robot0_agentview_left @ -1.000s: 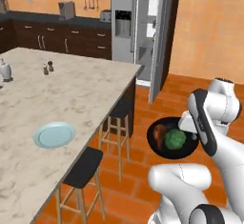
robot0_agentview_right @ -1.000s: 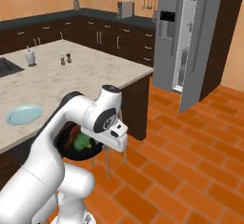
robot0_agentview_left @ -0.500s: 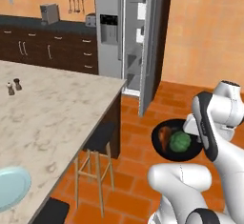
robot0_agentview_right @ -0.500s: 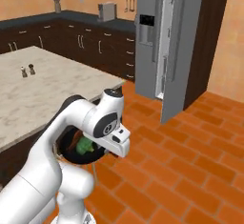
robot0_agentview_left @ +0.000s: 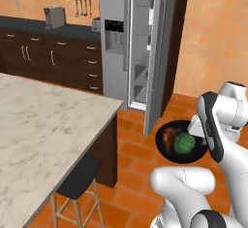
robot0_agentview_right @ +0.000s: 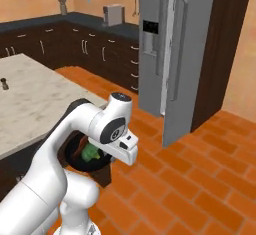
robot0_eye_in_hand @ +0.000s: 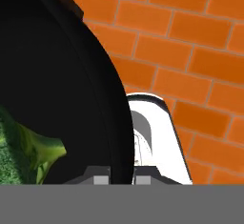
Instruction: Pick the chicken drumstick and broccoli from their plates and place them in the bowl. Then put the bowl in the fridge.
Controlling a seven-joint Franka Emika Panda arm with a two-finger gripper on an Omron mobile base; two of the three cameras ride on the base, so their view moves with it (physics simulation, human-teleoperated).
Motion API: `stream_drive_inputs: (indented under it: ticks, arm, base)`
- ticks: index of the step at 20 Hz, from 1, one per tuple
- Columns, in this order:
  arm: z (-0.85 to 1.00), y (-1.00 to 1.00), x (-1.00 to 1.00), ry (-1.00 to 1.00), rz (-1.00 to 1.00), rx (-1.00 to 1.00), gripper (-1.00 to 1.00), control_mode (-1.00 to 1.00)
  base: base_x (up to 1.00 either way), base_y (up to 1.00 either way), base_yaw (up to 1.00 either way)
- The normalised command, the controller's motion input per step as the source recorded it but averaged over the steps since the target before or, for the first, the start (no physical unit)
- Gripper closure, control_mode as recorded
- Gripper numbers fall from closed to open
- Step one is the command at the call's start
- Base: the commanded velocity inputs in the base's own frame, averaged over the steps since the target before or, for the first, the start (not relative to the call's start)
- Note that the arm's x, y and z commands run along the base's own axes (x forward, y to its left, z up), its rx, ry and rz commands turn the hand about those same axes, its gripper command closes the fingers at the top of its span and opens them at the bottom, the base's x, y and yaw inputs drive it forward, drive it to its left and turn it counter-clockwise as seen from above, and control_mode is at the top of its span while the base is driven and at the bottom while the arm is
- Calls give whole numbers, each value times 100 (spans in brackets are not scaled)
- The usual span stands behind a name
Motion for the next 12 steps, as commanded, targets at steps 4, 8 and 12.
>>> stream_drive_inputs:
  ticks: [4, 8, 12]
  arm:
    - [0, 0, 0, 0, 0, 0, 100, 100]
    - [0, 0, 0, 0, 0, 0, 100, 100]
    - [0, 0, 0, 0, 0, 0, 100, 100]
  base:
    - [100, -54, 30]
    - [100, -53, 31]
    - [100, -51, 32]
